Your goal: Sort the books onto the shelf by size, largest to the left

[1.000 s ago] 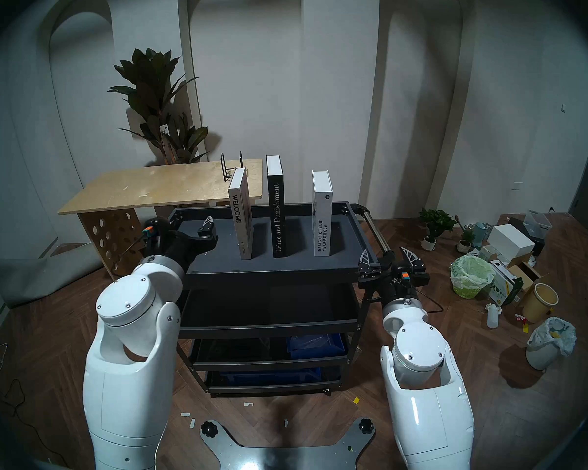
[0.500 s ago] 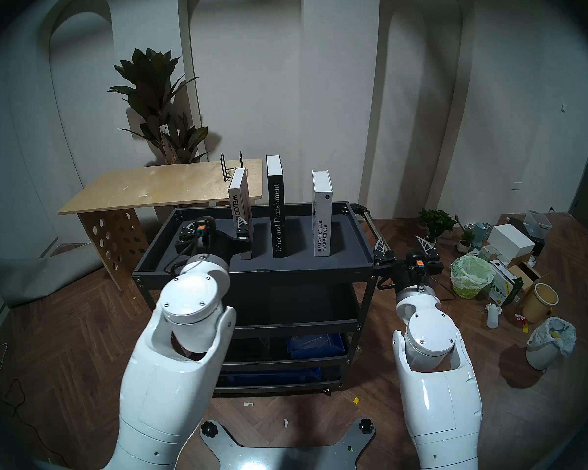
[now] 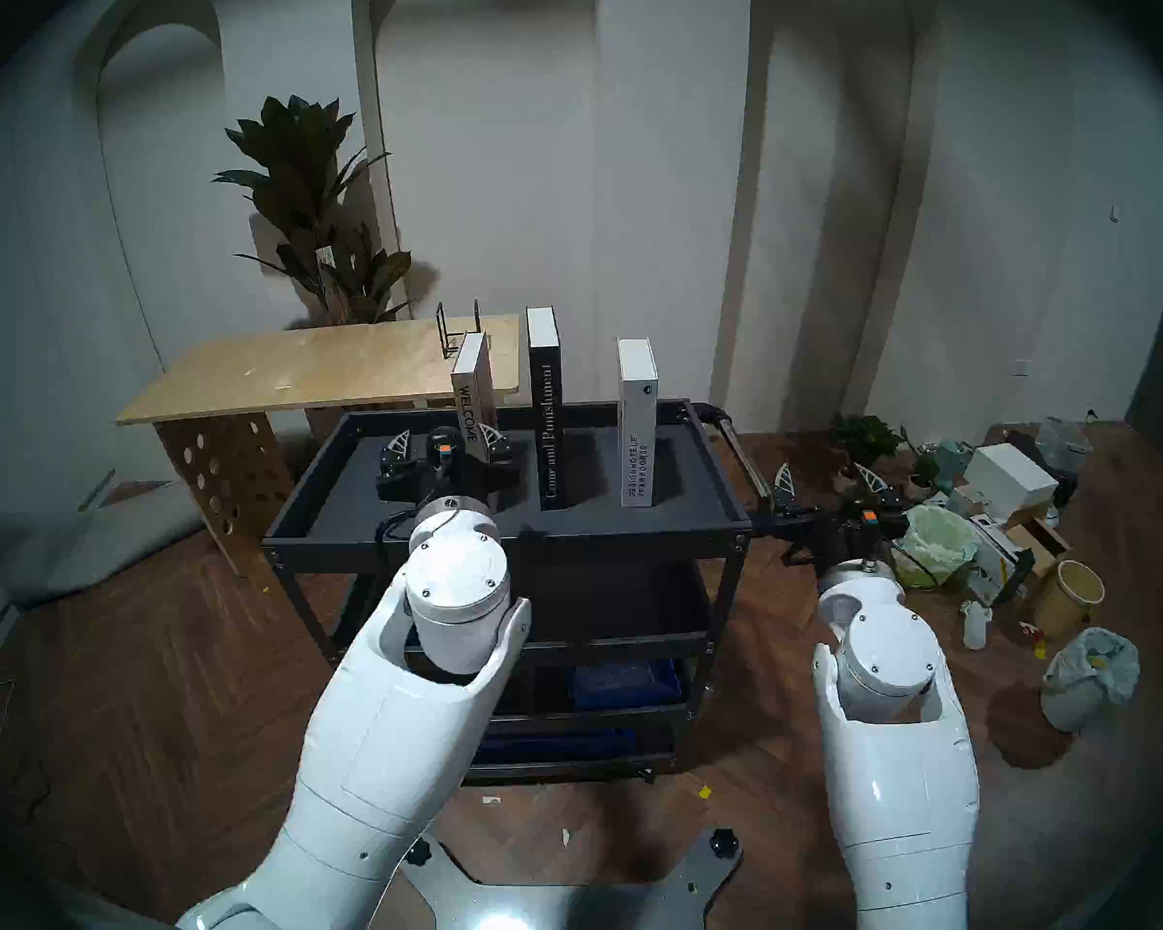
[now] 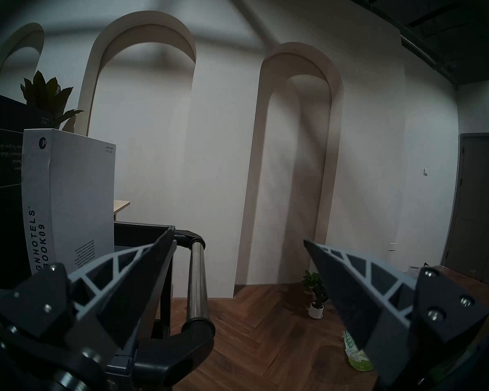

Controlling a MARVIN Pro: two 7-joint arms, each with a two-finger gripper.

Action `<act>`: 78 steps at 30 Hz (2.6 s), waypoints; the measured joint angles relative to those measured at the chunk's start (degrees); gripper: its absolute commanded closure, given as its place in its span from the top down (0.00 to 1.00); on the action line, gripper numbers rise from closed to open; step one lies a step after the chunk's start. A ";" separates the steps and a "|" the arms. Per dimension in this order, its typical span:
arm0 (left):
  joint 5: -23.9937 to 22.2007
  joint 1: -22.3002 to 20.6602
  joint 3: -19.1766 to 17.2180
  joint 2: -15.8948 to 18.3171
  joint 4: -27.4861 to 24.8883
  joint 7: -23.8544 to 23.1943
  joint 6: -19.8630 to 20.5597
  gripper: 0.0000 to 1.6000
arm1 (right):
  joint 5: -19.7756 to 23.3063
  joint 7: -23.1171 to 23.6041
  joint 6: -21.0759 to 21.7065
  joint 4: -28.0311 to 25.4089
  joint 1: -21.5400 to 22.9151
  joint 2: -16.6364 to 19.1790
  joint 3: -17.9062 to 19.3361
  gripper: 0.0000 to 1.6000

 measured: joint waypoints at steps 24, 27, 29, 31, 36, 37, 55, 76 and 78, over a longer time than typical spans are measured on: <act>-6.04 -4.31 -0.97 0.44 2.62 -2.94 -0.79 1.00 | -0.55 -1.50 -1.12 -0.17 0.02 -1.02 -1.20 1.00; -6.19 -5.46 -1.53 0.47 4.47 -3.66 -1.25 1.00 | -0.87 -1.94 -1.18 -0.23 0.02 -1.24 -1.50 1.00; -6.23 -6.38 -1.88 0.47 5.78 -4.21 -1.63 1.00 | -1.09 -2.27 -1.22 -0.24 0.01 -1.40 -1.70 1.00; -6.32 -7.14 -2.24 0.43 6.78 -4.73 -1.94 1.00 | -1.29 -2.59 -1.23 -0.30 -0.01 -1.55 -1.84 1.00; -7.10 -8.75 -3.12 0.29 8.72 -5.99 -2.63 1.00 | -1.74 -3.33 -1.24 -0.55 -0.05 -1.88 -2.15 1.00; -7.40 -9.14 -3.30 0.26 9.22 -6.32 -2.82 1.00 | -1.87 -3.52 -1.25 -0.61 -0.07 -1.96 -2.23 1.00; -9.21 -13.71 -4.98 0.33 16.27 -10.01 -6.08 1.00 | -3.49 -5.85 -1.85 -0.81 -0.33 -2.73 -2.93 1.00; -9.08 -15.71 -6.13 0.80 18.59 -13.33 -7.64 0.00 | -5.11 -7.97 -2.02 -0.76 -0.37 -3.34 -4.03 1.00; -9.07 -15.77 -6.21 0.87 18.69 -13.65 -7.65 0.00 | -5.24 -8.16 -2.02 -0.68 -0.29 -3.37 -4.16 1.00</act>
